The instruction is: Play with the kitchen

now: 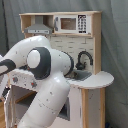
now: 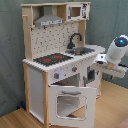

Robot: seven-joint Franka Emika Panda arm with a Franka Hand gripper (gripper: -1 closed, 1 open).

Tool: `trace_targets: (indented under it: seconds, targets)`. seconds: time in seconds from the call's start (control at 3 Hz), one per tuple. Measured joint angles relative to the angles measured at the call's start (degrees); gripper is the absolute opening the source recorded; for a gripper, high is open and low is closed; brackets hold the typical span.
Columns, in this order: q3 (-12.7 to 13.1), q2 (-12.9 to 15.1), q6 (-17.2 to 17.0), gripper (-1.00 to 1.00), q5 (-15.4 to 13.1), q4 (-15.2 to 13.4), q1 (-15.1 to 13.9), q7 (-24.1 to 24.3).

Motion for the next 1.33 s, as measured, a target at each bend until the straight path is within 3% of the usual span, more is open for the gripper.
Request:
trace_targets:
  seconds: [0.67, 1.33]
  targets:
    - [-3.01, 4.15, 6.53, 1.00, -6.17, -5.00, -2.81, -1.31]
    - [-8.09, 6.11, 14.61, 1.00, -11.94, -6.27, -4.77, -3.20]
